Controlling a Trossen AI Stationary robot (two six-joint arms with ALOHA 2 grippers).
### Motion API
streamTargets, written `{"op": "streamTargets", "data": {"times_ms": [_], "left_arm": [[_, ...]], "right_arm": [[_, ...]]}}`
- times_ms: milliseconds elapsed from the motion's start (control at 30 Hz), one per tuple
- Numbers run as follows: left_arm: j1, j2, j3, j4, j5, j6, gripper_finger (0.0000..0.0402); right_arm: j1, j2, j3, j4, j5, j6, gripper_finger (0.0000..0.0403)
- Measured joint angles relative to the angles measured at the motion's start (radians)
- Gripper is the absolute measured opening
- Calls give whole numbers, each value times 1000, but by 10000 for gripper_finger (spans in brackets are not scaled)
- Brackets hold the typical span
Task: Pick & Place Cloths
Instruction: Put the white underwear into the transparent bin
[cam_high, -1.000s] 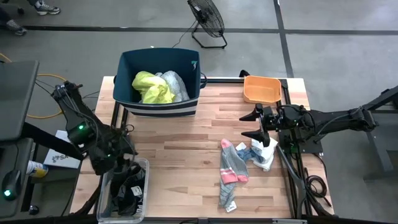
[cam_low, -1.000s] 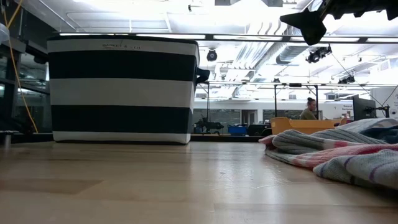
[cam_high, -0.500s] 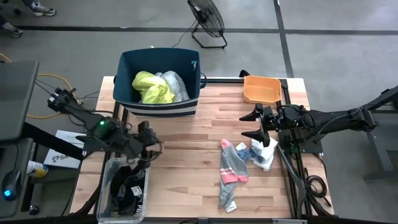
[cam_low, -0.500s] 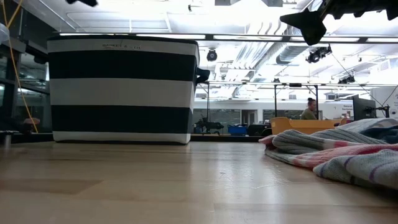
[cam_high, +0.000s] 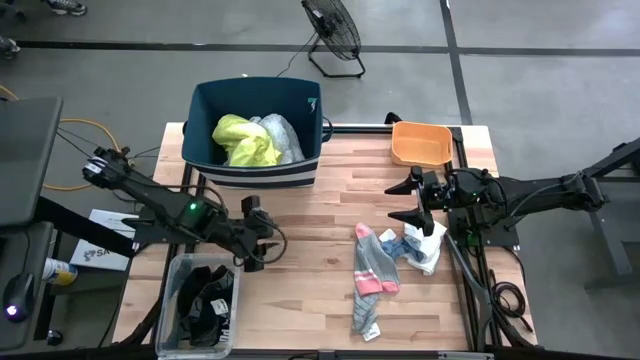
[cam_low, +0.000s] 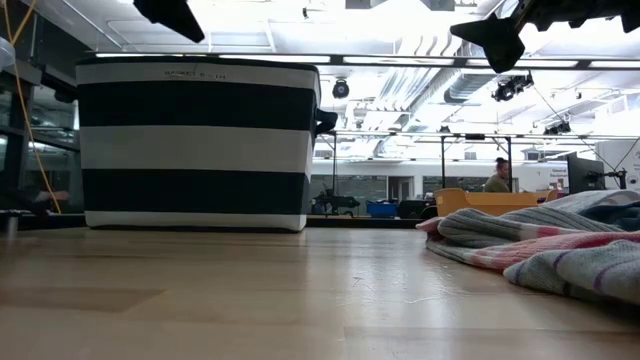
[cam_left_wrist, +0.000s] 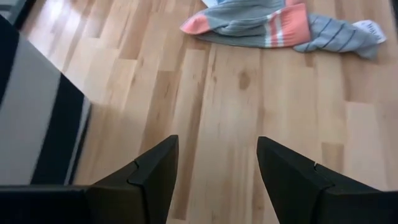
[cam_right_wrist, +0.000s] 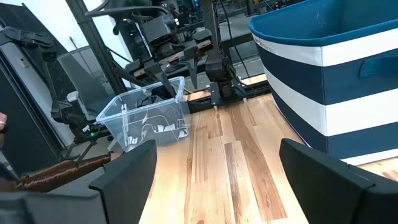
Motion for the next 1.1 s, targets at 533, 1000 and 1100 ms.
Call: {"op": "streamTargets", "data": {"times_ms": [533, 1000, 1100], "left_arm": [[0, -4, -75, 228, -75, 209, 212], [0, -65, -226, 364, -51, 270, 212], [0, -111, -292, 446, -49, 285, 212]], "right_arm": [[0, -2, 0, -20, -157, -66, 332], [2, 3, 0, -15, -292, -72, 332], [3, 4, 0, -16, -261, -73, 332]]}}
